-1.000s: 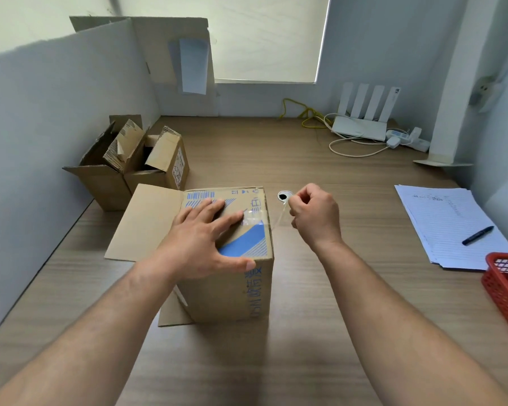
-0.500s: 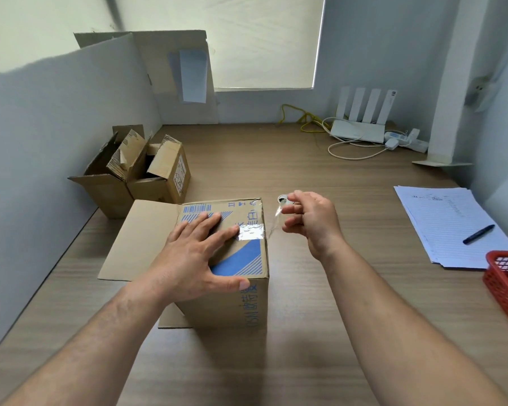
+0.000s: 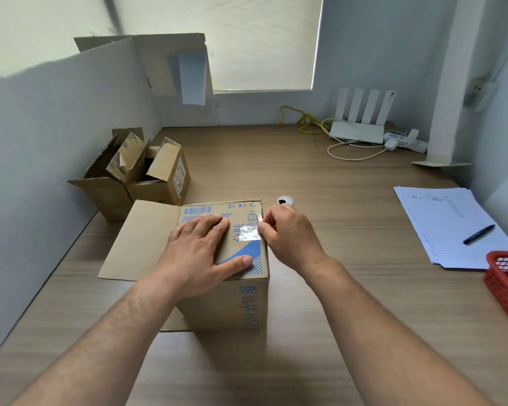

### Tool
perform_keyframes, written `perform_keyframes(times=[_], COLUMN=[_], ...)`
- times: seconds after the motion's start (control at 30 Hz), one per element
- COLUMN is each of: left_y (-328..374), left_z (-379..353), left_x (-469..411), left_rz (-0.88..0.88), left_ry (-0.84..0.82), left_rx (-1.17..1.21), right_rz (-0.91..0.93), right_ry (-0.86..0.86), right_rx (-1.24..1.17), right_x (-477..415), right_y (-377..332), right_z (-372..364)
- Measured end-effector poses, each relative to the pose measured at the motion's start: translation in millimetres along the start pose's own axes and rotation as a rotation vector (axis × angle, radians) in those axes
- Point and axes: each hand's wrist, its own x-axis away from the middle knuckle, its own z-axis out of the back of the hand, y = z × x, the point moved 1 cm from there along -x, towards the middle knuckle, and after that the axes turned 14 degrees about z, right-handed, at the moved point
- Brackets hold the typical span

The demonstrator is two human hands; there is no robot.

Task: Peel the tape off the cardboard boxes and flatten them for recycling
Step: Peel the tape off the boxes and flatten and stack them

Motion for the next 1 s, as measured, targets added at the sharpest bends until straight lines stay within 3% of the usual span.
perform_keyframes(times=[0.07,0.23,0.43,0.53,0.6,0.77,0.87,1.0], left_y=[-1,-2,0,1,1,-1,-1,-3], left_z=[0,1,-1,-1,0,-1,-1,-8], left_x=[0,1,-1,1,3,14,22,30], left_rz=[0.005,0.01,0.017,0.021,0.021,0.021,0.031,-0.014], left_ry=[0.005,-0.007,-0.019,-0.011,0.018,0.093,0.103,0.182], left_rx=[0.004,0.006,0.013,0.023,0.02,0.037,0.047,0.073], right_rz=[-0.044,-0.322,-0.389,-0.362,-0.331,-0.446,-0.364,-0.251], right_ry=[0.017,0.157,0.143,0.033,-0.031,0.095,0.178,0.112], right_rx=[-0.026,-0.353,-0.508,-0.666,-0.645,-0.858,-0.637,-0.448], right_x=[0,2,-3,-4,-1,0,-8,-11], right_y=[4,15,18,16,15,20,20,8], right_z=[-2,-8,-2,8,12,16,14,0])
